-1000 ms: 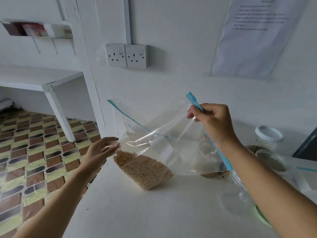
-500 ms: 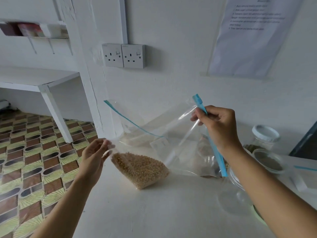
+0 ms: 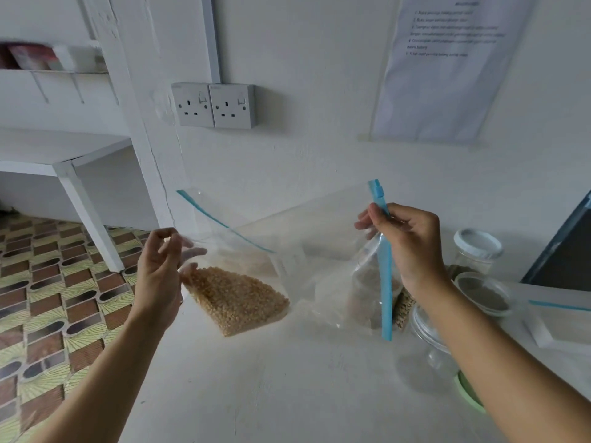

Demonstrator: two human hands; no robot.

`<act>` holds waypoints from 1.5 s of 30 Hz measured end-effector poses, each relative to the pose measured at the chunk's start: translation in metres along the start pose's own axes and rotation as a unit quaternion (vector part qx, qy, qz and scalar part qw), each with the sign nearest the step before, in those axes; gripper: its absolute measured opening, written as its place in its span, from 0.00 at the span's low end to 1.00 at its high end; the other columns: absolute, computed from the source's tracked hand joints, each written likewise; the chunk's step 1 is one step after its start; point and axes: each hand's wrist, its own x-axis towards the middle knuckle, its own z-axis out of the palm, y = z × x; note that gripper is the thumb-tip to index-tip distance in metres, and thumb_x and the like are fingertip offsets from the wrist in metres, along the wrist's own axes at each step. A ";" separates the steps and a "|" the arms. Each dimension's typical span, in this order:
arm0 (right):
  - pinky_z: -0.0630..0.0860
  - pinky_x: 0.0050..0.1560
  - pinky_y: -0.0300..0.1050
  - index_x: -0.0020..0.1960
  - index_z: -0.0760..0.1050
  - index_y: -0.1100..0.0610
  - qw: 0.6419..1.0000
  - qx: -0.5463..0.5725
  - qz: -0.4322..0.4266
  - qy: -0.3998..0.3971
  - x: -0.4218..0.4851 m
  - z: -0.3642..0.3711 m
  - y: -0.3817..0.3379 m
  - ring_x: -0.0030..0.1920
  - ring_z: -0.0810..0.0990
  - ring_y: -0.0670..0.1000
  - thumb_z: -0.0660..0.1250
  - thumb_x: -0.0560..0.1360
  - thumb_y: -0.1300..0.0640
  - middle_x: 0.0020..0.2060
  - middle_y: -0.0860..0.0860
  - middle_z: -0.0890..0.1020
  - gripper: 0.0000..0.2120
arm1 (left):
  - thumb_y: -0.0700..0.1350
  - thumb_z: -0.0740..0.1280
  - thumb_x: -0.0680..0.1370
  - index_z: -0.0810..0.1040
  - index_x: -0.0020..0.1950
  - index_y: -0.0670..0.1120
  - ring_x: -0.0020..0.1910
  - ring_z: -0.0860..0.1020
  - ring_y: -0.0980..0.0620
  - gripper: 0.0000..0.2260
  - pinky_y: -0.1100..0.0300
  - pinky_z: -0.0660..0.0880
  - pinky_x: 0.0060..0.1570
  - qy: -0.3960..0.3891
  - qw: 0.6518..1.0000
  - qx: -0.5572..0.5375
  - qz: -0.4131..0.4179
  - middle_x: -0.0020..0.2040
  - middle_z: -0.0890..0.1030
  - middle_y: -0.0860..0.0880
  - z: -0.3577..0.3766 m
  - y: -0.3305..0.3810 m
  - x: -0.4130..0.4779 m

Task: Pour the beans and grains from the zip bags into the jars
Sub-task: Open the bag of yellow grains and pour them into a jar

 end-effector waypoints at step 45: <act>0.75 0.68 0.60 0.49 0.86 0.63 0.993 0.049 0.092 0.057 -0.037 0.022 0.026 0.54 0.85 0.56 0.72 0.77 0.61 0.46 0.56 0.88 0.05 | 0.43 0.62 0.83 0.76 0.48 0.42 0.50 0.81 0.47 0.08 0.42 0.73 0.65 -0.067 0.995 -0.011 -0.068 0.43 0.80 0.46 -0.032 -0.034 -0.015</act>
